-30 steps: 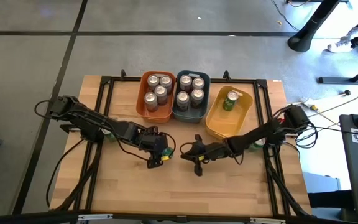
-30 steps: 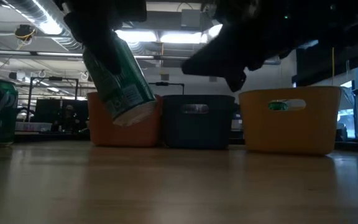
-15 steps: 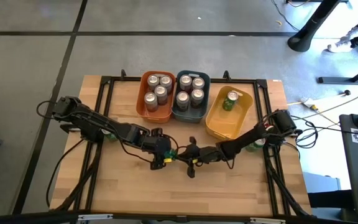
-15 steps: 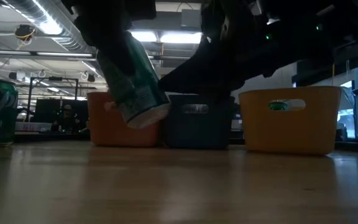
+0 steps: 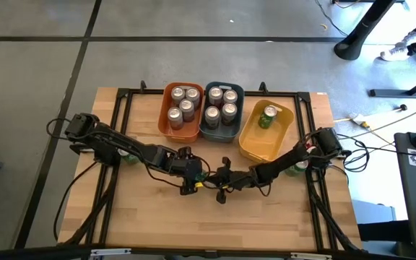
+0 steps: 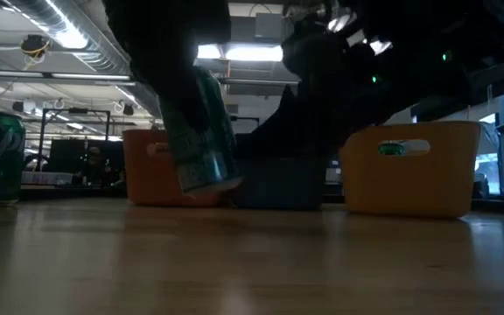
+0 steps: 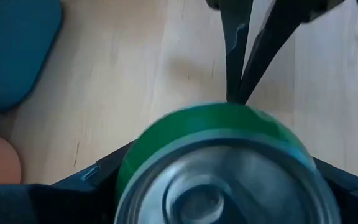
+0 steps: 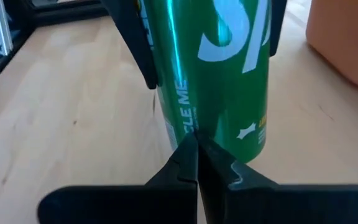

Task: Sort soda cans
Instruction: Put the top green soda can into the yellow bin

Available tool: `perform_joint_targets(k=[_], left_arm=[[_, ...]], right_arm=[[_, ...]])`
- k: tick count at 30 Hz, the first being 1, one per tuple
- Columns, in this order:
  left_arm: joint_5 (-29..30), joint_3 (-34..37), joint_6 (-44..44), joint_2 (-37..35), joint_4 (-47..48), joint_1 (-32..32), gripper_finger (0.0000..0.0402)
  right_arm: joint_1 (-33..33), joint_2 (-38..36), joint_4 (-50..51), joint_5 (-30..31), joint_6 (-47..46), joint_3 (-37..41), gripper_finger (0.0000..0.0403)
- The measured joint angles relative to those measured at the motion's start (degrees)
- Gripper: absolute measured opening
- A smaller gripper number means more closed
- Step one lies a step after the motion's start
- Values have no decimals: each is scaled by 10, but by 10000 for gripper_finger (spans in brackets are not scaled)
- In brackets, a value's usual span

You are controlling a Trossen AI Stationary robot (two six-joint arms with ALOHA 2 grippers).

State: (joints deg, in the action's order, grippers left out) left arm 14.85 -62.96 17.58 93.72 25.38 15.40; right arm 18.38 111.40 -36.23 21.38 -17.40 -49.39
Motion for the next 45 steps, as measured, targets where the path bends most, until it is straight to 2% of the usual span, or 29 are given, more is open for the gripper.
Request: perform_joint_targets(k=[17,19,28,45], left_arm=[[0,-1,-1,60,-75,-9,294],[-1,-2,-1,60,-70,-10,297],[-5,-7,0,60,-59,-11,354],[-6,-4,-10,60,-31,-11,360]], right_arm=[[-3,53,-3,-15,-20,-14,1],[-3,53,-3,-15,-20,-14,1],[-6,53,-16,-11,-20,-17,1],[-5,52,-15,-16,-23,-17,1]])
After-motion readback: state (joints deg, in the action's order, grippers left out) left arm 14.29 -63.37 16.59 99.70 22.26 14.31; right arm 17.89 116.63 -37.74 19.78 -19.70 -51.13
